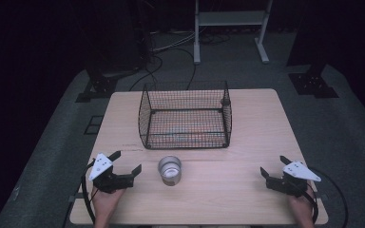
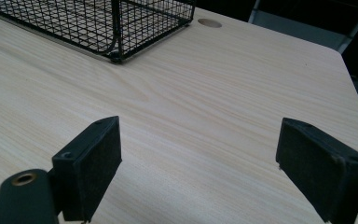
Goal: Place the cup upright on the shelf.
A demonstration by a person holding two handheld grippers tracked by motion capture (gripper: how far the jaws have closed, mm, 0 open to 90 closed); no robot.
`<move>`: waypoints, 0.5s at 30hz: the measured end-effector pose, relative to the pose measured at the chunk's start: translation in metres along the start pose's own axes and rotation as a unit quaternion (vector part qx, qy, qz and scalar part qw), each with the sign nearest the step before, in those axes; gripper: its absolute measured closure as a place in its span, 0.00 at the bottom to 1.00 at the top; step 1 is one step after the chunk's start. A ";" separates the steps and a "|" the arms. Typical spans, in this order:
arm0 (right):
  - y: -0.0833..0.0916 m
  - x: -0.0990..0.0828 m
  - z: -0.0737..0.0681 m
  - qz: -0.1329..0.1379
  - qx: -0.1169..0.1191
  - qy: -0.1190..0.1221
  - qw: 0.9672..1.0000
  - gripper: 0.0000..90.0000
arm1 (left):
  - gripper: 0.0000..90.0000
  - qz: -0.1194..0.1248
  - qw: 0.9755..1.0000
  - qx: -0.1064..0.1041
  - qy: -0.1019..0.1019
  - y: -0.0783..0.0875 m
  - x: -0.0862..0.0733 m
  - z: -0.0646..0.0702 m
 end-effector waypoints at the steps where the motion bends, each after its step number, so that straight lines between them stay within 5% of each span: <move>1: 0.000 0.000 0.000 0.000 0.000 0.000 1.000 0.15 | 0.02 -0.001 1.000 -0.003 0.000 0.000 0.001 0.002; 15: -0.001 0.000 -0.002 -0.003 0.004 0.005 1.000 0.15 | 0.02 -0.015 0.998 -0.050 -0.021 -0.001 0.014 0.029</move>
Point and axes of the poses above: each handheld gripper's, and its own axes: y roughly backward along the jaws, x roughly out of its top, z roughly to its right, the point moved 9 cm from there along -y, roughly forward along the jaws, and after that the axes turned 14 degrees about y, right-handed, at the moved point
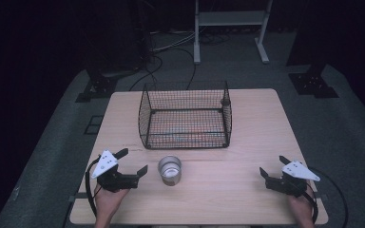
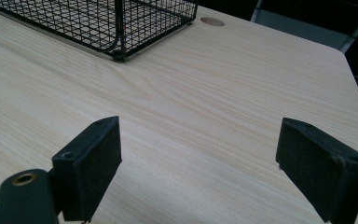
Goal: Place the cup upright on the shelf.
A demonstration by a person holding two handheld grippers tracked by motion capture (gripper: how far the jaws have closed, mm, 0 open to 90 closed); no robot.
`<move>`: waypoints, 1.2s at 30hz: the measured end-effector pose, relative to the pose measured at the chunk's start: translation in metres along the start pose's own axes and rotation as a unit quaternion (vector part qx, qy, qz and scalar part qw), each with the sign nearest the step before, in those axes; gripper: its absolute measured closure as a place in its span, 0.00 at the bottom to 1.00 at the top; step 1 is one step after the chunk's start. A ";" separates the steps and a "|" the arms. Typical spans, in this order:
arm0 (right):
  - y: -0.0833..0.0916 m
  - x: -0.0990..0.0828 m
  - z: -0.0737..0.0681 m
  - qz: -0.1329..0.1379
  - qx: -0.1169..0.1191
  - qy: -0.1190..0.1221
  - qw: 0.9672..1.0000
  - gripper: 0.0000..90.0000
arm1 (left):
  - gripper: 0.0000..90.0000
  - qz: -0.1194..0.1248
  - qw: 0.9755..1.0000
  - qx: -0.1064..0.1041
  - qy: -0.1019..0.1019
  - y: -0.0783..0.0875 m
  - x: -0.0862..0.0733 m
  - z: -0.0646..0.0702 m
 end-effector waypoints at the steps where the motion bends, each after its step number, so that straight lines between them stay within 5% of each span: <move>1: 0.000 0.000 0.000 0.000 0.000 0.000 1.000 0.15 | 0.02 -0.002 1.000 -0.001 -0.003 0.000 0.001 0.002; 23: 0.000 0.000 0.000 0.000 0.001 0.001 1.000 0.15 | 0.02 -0.024 0.997 -0.062 -0.038 -0.009 0.012 0.042; 36: 0.000 0.000 0.000 0.000 0.002 0.000 1.000 0.15 | 0.02 -0.062 0.991 -0.100 -0.062 -0.020 0.008 0.067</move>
Point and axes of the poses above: each handheld gripper's, and its own axes: y roughly backward along the jaws, x roughly out of its top, z roughly to its right, the point moved 9 cm from there along -y, roughly forward along the jaws, and after that the axes turned 14 degrees about y, right-handed, at the moved point
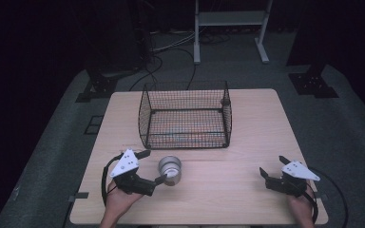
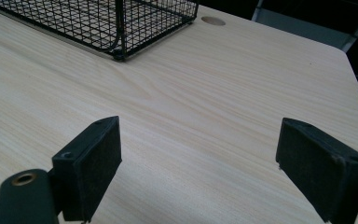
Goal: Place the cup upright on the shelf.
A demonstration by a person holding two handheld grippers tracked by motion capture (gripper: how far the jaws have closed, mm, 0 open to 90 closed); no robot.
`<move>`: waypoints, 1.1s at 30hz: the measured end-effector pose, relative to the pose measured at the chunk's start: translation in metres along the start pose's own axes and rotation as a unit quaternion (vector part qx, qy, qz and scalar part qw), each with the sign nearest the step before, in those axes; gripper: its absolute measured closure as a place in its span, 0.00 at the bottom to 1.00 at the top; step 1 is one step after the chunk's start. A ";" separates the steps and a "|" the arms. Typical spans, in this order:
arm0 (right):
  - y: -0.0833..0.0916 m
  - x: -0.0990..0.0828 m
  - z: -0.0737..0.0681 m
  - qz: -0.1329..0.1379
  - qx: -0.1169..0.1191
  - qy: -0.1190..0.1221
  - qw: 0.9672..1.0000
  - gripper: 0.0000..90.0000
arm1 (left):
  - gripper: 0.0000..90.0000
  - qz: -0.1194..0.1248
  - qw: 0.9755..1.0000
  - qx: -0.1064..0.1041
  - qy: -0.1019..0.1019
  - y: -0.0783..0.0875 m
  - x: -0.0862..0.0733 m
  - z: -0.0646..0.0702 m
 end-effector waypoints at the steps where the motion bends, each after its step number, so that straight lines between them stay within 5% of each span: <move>1: 0.000 0.000 0.000 0.000 0.000 0.000 1.000 0.15 | 0.02 -0.005 1.000 -0.002 -0.004 -0.001 0.000 0.001; 17: 0.000 0.000 -0.001 0.002 0.002 0.002 1.000 0.15 | 0.02 -0.065 0.997 0.010 -0.026 -0.030 -0.015 0.001; 33: 0.000 0.000 -0.001 0.002 0.002 0.003 1.000 0.15 | 0.01 -0.142 0.989 0.039 -0.023 -0.053 -0.047 -0.024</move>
Point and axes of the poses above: each handheld gripper's, and its own axes: y roughly backward along the jaws, x roughly out of its top, z roughly to its right, the point moved 9 cm from there along -y, roughly forward along the jaws, and after that the axes turned 14 degrees about y, right-handed, at the moved point
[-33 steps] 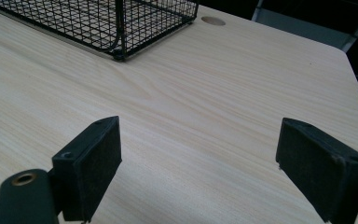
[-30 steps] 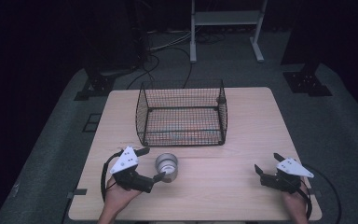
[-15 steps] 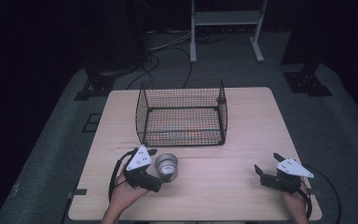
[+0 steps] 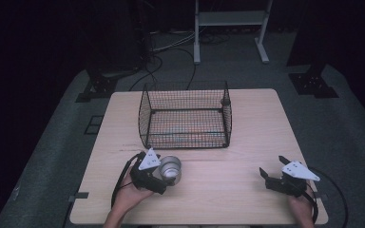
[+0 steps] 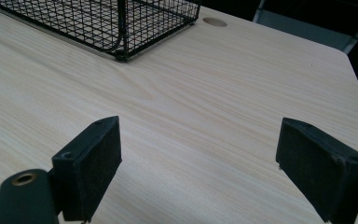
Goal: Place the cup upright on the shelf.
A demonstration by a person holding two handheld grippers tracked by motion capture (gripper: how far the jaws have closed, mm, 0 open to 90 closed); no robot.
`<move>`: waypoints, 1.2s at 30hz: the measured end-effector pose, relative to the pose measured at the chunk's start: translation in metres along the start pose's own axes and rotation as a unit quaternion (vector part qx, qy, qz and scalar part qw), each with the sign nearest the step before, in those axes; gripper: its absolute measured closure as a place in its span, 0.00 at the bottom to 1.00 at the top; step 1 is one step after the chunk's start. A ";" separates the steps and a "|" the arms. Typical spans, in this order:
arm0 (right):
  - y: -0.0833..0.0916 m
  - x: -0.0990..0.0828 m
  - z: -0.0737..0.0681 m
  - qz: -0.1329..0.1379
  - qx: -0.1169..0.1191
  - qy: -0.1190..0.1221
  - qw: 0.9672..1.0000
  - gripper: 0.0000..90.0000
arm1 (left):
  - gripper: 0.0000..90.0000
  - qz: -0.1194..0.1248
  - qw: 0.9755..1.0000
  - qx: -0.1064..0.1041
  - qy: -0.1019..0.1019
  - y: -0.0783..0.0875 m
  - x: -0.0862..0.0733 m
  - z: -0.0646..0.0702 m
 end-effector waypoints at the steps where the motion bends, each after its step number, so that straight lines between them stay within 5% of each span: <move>1: 0.000 0.000 0.000 0.000 0.000 -0.001 1.000 0.15 | 0.02 -0.006 1.000 -0.001 0.000 -0.002 -0.001 -0.001; 14: 0.000 0.000 0.000 0.002 0.001 -0.001 1.000 0.15 | 0.05 -0.055 0.998 -0.024 0.005 -0.023 -0.005 -0.002; 18: 0.000 0.001 0.000 0.003 0.001 0.000 1.000 0.15 | 0.16 -0.055 0.998 -0.035 0.004 -0.023 -0.002 -0.001; 36: 0.000 0.001 0.000 0.006 0.002 0.000 1.000 0.15 | 0.17 -0.055 0.997 -0.045 -0.002 -0.016 0.013 0.005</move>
Point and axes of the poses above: each handheld gripper's, and its own axes: y roughly backward along the jaws, x roughly out of its top, z roughly to its right, the point moved 9 cm from there along -y, roughly forward along the jaws, and after that the axes turned 14 degrees about y, right-handed, at the moved point
